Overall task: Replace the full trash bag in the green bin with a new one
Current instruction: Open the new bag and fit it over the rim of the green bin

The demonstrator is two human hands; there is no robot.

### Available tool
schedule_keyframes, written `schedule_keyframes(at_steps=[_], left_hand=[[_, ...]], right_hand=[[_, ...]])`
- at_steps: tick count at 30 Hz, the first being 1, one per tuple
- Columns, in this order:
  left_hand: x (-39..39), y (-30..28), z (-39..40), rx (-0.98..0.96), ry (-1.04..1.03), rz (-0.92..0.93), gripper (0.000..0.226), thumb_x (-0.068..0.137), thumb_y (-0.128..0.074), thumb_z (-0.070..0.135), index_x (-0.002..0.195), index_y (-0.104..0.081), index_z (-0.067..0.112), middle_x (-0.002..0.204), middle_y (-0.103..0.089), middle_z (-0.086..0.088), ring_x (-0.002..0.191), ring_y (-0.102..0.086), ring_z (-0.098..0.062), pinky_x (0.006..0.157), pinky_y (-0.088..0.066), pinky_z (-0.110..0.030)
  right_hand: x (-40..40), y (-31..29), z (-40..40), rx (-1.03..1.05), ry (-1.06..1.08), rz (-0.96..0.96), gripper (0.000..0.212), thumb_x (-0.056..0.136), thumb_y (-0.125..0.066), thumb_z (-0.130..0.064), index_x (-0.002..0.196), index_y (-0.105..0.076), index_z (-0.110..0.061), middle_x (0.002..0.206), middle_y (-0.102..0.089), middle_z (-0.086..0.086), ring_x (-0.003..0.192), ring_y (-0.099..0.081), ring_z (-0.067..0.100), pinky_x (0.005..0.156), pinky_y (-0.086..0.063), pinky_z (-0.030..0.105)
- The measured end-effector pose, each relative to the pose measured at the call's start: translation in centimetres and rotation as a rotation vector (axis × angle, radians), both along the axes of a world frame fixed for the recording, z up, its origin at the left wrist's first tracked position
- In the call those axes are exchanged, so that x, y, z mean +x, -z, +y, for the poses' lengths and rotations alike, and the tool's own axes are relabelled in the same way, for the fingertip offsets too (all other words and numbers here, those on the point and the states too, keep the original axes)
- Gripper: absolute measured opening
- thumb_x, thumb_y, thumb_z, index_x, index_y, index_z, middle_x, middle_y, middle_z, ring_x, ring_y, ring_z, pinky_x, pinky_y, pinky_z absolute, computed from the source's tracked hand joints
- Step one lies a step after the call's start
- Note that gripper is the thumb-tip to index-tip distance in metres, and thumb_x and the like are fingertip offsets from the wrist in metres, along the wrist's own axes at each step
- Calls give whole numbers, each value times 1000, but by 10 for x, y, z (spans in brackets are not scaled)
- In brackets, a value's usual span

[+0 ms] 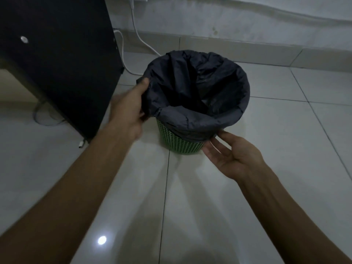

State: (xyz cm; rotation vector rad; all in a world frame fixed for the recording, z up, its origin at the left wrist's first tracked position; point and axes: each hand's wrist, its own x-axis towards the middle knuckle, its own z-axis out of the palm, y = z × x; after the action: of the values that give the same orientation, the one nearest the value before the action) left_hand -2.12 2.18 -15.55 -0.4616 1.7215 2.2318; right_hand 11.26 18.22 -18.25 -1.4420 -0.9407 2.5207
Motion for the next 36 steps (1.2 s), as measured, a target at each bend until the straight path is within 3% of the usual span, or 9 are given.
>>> schedule_keyframes(at_steps=[3,7,11,13,17,23,27,32,36], left_hand=[[54,10,6,-53,-178,-129,26,82,-67,44,88,-65,18,84,-63,2,77,-59,-15,67,-50,-33],[96,-5,21,37,-94,-152,39,80,-66,53,94,-66,16,94,-67,-2,86,-64,-16,73,-52,-36],[94,-20,34,24,-15,-93,25,81,-72,39,82,-66,14,82,-69,-2,73,-61,-14,61,-50,-29],[92,-16,36,-9,-19,-96,18,85,-71,26,86,-64,10,80,-66,-4,72,-59,-16,59,-49,-28],[90,-9,36,-64,-47,-51,16,85,-71,20,95,-61,12,84,-63,-6,75,-58,-19,59,-46,-30],[88,-9,36,-1,-41,-88,12,83,-73,15,86,-62,10,88,-71,-6,82,-67,-22,70,-58,-37],[85,-7,34,127,-29,-181,8,82,-73,9,84,-65,7,94,-71,-13,84,-67,-23,70,-59,-33],[75,-7,29,359,38,-315,19,83,-68,4,102,-65,4,90,-70,-11,82,-66,-18,73,-59,-28],[72,-4,30,410,54,-327,24,85,-63,-1,110,-62,2,92,-68,-12,85,-65,-20,74,-58,-29]], right_hand=[[-4,3,0,12,10,-1,19,93,-59,-7,111,-64,-4,98,-67,11,92,-65,24,92,-53,41],[-10,6,1,56,-3,3,9,94,-56,-4,97,-64,-4,88,-64,7,81,-63,19,74,-55,36],[-10,8,-2,73,-26,53,14,96,-49,-7,86,-60,-7,86,-60,8,81,-60,20,65,-54,35],[-8,6,-2,59,-2,90,19,95,-46,-9,79,-56,-7,82,-57,9,77,-58,21,66,-53,36],[1,-7,2,27,25,170,17,94,-44,-9,86,-58,-6,83,-61,10,80,-62,23,78,-55,38],[4,-20,0,-106,63,292,21,99,-40,-6,95,-60,-2,89,-63,10,84,-64,21,99,-47,43],[2,-20,-1,-225,83,301,20,98,-41,-3,90,-59,0,80,-61,8,76,-62,18,98,-47,40],[-1,-26,0,-184,71,248,16,96,-44,-1,89,-58,2,80,-60,10,75,-61,20,83,-51,41],[-1,-29,-1,-160,124,198,14,95,-49,-4,86,-58,1,87,-60,11,82,-63,21,87,-53,43]])
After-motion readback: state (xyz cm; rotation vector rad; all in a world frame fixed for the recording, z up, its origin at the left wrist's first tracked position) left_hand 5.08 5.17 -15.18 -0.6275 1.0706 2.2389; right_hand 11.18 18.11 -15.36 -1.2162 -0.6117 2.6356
